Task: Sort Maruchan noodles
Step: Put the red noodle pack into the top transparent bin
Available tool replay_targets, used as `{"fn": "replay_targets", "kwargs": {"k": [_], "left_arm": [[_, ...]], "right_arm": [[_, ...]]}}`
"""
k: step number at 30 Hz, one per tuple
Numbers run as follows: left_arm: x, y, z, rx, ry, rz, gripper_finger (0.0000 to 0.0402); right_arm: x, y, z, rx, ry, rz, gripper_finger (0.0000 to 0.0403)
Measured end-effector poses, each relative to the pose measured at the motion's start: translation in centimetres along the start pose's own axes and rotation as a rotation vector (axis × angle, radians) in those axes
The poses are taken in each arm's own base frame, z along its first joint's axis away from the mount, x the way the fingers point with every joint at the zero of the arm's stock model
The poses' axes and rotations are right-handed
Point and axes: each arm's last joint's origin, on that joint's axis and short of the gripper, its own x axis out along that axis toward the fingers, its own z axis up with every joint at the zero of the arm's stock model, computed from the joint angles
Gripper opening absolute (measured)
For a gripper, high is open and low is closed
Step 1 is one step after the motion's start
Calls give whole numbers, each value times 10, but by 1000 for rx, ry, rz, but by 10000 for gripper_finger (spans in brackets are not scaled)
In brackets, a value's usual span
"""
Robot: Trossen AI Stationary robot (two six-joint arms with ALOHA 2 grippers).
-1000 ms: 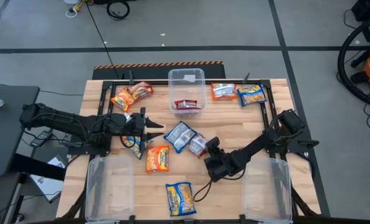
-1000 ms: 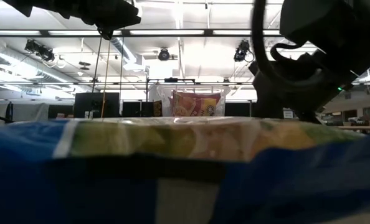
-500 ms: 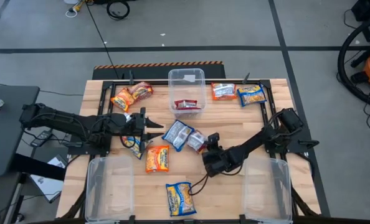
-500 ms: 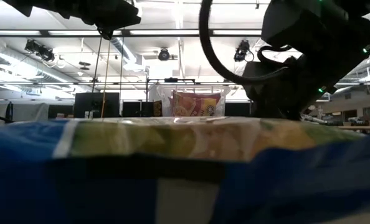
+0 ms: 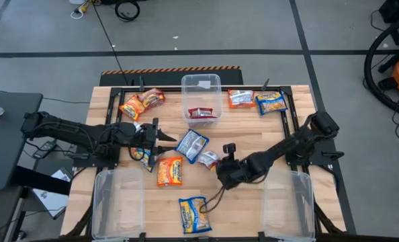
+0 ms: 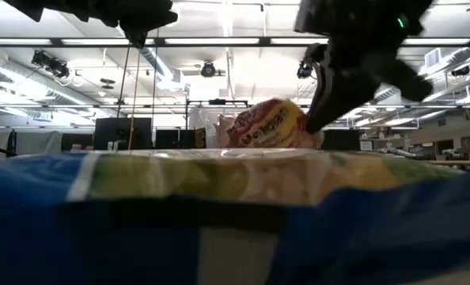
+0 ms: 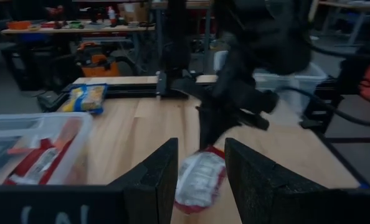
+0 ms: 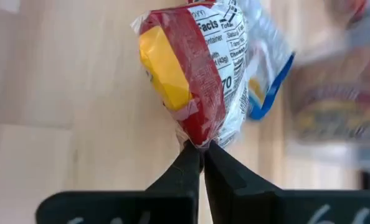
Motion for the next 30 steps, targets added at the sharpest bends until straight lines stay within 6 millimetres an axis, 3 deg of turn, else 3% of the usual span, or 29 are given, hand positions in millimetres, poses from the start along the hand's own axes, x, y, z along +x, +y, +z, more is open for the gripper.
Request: {"fn": "replay_targets", "kwargs": {"k": [8,13,17,24,30], "left_arm": [[-8,-9,4,26,-20,-116,137],[-27,-13,11,32,-45,-54,137],[-31,-16,9,41,-17,-46,137],[-31,-17,6,47,3,-45,137],[-31,-17,7,70,-5,-37,137]], "right_arm": [[-35,-56,38,195,176,310,11],[-67,-87,54,231,224,362,11],[-86,-121,64,278,214,356,11],[-95,-190,70,328,122,363,11],[-91,-263,57,386,41,267,11]]}}
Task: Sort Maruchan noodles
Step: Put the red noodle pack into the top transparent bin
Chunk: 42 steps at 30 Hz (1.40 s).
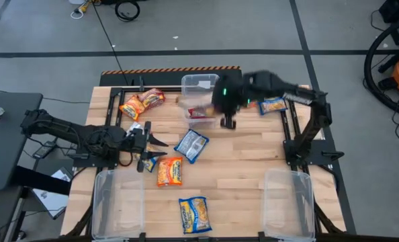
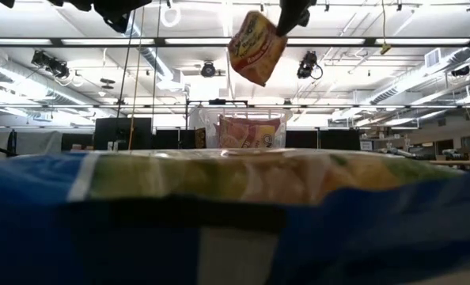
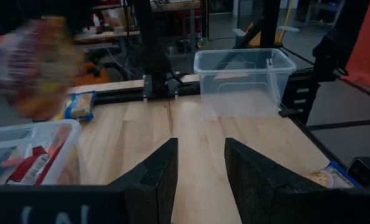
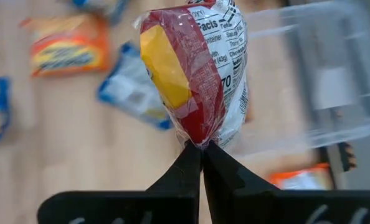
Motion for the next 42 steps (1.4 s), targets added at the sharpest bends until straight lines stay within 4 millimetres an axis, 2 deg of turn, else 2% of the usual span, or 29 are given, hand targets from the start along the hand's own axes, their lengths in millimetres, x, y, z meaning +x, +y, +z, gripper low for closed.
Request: {"fn": "replay_targets", "kwargs": {"k": [3,7,10,13,22,32,37,42], "left_arm": [[0,0,4,2,-37,2,137],[2,0,7,21,-77,7,137],[4,4,6,32,-69,27,137],[8,10,3,5,-49,81,137],[9,27,1,-97,-34,187,137],[9,25,-3,-99,3,177,137],[9,25,-3,-98,3,175,137],[9,25,-3,-98,1,175,137]], "right_arm": [[-1,-41,3,59,-68,-49,11],[20,-92,8,188,-130,-4,11],[42,-118,7,221,-115,55,11],[60,-133,9,206,-87,93,11],[129,-153,22,88,55,152,11],[191,-160,6,28,317,190,11],[210,-161,3,31,337,218,11],[210,-159,4,10,328,222,14]]}}
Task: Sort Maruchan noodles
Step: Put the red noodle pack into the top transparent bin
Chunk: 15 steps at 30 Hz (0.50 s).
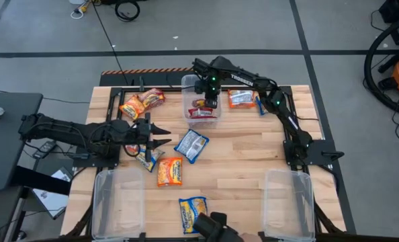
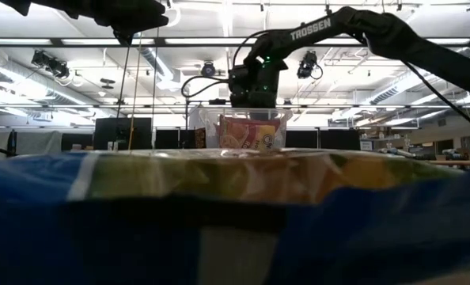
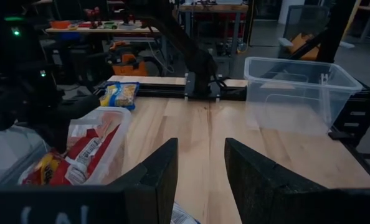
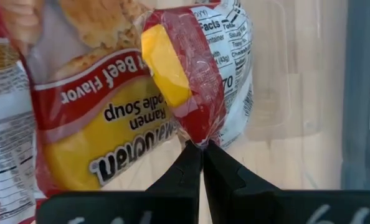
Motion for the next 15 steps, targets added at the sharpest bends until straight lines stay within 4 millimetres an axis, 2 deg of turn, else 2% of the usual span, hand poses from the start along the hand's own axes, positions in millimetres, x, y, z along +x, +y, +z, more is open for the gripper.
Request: {"fn": "replay_targets", "kwargs": {"k": [8,15], "left_arm": [[0,0,0,1,0,0,137],[0,0,0,3,-1,0,137]], "right_arm": [[-2,1,1,4,-20,7,22],[0,11,7,-39,-32,3,58]]}}
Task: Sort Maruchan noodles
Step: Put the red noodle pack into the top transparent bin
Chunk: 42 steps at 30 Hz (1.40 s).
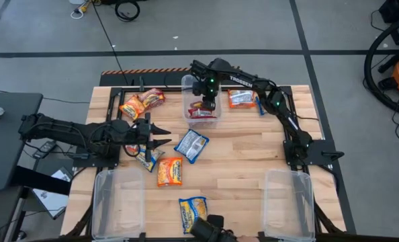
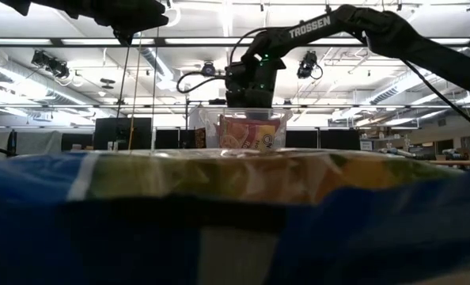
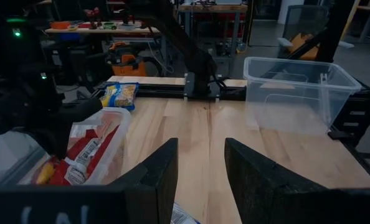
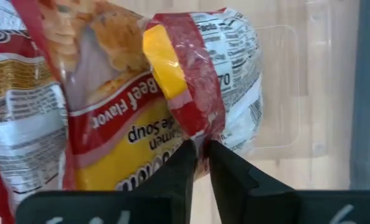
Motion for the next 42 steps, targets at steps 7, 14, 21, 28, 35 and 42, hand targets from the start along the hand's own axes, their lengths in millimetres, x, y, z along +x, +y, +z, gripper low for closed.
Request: {"fn": "replay_targets", "kwargs": {"k": [7,14,21,28,35,42], "left_arm": [[0,0,0,7,0,0,137],[0,0,0,24,0,0,137],[0,0,0,24,0,0,137],[0,0,0,23,-1,0,137],[0,0,0,22,2,0,137],[1,13,-12,-80,114,134,137]], "right_arm": [[0,10,5,-57,21,-79,84],[-9,14,9,-74,-1,-144,102],[-19,16,10,-78,-35,-160,103],[-24,18,10,-80,-41,-183,103],[-31,20,8,-83,-25,-234,100],[-89,61,1,-73,-118,-281,99]]}}
